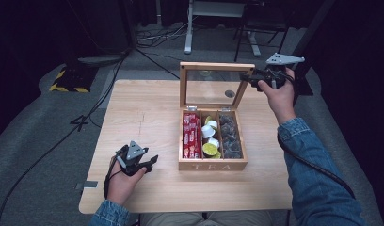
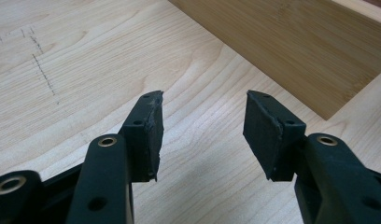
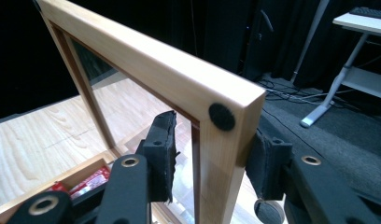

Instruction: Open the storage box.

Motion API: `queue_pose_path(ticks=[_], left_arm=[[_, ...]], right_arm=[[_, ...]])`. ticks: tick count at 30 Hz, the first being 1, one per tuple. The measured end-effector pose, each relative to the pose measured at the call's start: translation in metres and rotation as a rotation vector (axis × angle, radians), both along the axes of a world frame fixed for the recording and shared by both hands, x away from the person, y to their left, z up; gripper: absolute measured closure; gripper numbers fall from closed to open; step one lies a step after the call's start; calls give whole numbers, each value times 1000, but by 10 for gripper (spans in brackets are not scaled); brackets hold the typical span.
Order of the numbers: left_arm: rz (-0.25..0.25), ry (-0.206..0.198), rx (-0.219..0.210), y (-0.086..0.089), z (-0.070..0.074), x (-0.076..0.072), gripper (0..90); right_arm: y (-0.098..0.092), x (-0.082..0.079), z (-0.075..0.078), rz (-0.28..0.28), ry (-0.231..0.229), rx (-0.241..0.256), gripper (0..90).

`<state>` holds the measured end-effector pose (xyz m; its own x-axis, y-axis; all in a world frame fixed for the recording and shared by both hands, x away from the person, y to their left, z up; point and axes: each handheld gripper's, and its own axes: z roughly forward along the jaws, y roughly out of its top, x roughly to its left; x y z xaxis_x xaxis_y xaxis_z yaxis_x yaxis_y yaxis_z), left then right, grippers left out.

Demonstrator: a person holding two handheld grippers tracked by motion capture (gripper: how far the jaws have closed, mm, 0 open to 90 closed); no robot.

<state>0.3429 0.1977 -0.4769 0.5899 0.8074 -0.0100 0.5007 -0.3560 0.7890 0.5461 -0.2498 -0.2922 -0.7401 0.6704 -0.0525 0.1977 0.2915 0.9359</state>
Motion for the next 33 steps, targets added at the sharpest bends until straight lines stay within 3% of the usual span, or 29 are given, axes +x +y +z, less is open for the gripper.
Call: queue_pose_path(ticks=[17,24,33], left_arm=[[-8,2,8,-1,-1,0,474],[-12,34,16,-1,-5,1,434],[-26,43,35,-1,-7,3,423]], right_arm=[[9,37,-7,-77,68,9,526],[12,48,-15,-121,84,7,467],[14,61,-27,-154,101,-10,425]])
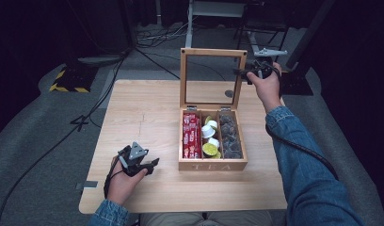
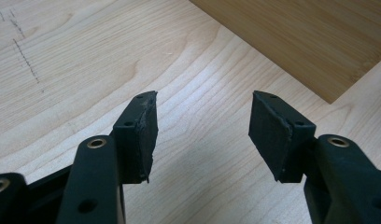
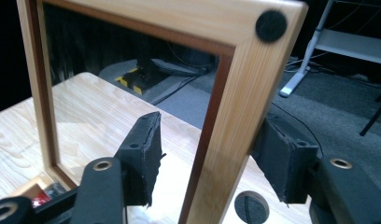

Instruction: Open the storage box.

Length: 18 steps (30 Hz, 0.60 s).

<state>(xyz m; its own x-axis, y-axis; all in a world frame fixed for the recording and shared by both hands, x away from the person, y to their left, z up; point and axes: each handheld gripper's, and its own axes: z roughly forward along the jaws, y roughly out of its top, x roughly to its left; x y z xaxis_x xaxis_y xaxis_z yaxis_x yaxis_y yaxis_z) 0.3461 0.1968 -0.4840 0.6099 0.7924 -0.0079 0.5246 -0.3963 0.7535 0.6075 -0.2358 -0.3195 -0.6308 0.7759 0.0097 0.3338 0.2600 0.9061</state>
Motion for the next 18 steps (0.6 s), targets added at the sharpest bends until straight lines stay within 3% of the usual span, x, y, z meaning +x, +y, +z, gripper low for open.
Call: queue_pose_path(ticks=[7,18], left_arm=[[5,9,-4,0,-1,1,418],[27,25,-24,3,-2,4,402]], right_arm=[[-2,4,-7,-3,32,6,406],[-9,-5,-3,-14,28,-5,341]])
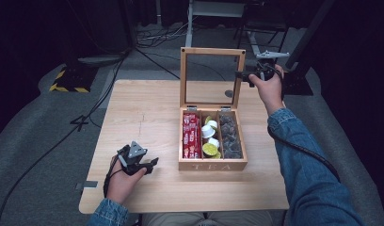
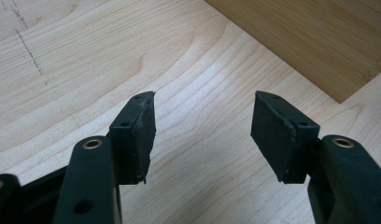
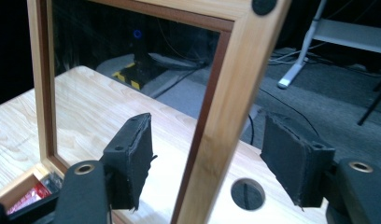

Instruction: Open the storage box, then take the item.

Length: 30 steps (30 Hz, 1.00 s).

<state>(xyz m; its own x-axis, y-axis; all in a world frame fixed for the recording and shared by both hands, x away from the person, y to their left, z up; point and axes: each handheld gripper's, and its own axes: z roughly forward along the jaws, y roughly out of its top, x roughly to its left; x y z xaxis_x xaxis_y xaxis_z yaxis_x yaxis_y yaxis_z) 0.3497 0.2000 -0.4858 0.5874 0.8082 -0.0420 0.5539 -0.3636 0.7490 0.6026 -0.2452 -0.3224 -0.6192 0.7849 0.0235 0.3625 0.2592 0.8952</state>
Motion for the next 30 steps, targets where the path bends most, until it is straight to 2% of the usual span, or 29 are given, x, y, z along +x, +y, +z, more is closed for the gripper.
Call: queue_pose_path(ticks=[3,5,8,9,11,12,14,15,18,20,24,27,30], left_arm=[[14,9,-19,2,0,3,391],[21,22,-4,2,1,7,384],[19,23,-3,1,4,11,381],[17,24,-4,0,4,12,381],[12,18,-1,-1,5,14,381],[13,13,-4,-2,5,15,380],[10,14,-15,-2,4,17,381],[11,13,-13,-2,4,17,381],[7,15,-9,-3,4,18,380],[6,17,-7,-3,4,17,378],[4,25,1,-3,3,18,366],[11,22,21,-3,2,18,361],[15,32,27,-3,1,18,353]], right_arm=[[-3,-7,5,12,9,9,341],[-5,-14,10,21,8,22,337],[-6,-23,15,36,5,26,316],[-6,-27,17,39,6,27,281],[-5,-34,20,14,-1,9,137],[-4,-38,22,8,-10,0,123],[-3,-46,24,16,-12,0,177],[-2,-51,25,18,-9,7,151],[0,-61,25,32,-5,8,174],[1,-69,24,66,-1,12,247],[7,-83,19,124,2,20,299],[12,-91,17,147,-3,-21,310],[17,-99,15,184,-19,-39,328]])
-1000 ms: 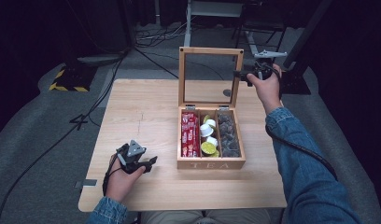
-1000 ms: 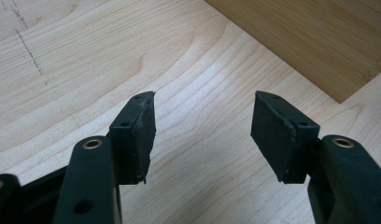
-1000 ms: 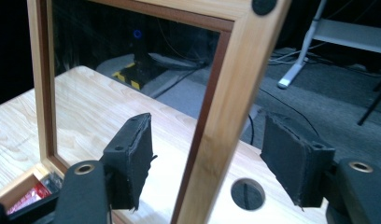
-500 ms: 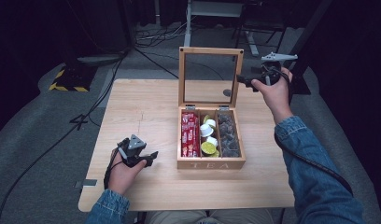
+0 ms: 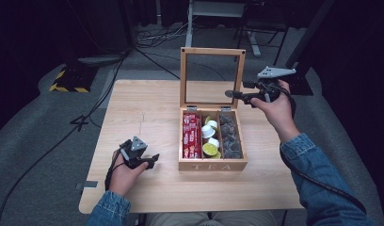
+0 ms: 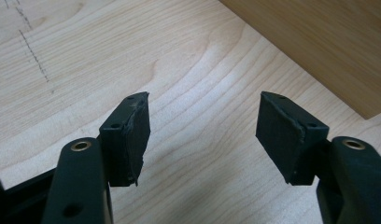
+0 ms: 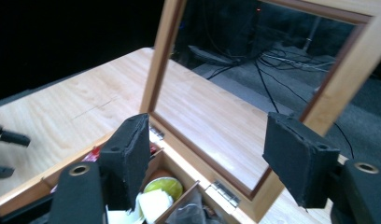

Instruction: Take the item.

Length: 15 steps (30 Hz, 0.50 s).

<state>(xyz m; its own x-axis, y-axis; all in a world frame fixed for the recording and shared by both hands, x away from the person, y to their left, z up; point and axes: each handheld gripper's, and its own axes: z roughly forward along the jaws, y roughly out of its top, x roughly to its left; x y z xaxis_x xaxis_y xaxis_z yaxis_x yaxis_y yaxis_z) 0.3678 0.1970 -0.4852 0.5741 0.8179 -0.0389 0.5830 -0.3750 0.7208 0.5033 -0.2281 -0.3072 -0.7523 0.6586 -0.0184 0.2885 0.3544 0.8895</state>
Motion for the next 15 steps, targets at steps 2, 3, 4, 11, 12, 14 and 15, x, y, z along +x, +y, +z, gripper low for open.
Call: queue_pose_path(ticks=[2,3,4,11,12,14,15], left_arm=[[-2,-1,1,0,0,0,349],[1,2,0,0,0,0,347],[4,4,5,1,0,0,346],[19,11,11,6,-3,-4,348],[21,10,9,6,-3,-5,349],[21,6,27,7,-3,-7,349],[26,8,27,7,-4,-9,349]], right_arm=[[3,-4,-1,21,-3,0,354],[5,-7,-2,37,-1,-2,366],[7,-10,-3,50,0,-9,390],[23,-22,-12,122,9,-59,492],[26,-24,-13,130,7,-62,491],[32,-29,-15,134,18,-59,492],[35,-31,-16,136,26,-65,489]])
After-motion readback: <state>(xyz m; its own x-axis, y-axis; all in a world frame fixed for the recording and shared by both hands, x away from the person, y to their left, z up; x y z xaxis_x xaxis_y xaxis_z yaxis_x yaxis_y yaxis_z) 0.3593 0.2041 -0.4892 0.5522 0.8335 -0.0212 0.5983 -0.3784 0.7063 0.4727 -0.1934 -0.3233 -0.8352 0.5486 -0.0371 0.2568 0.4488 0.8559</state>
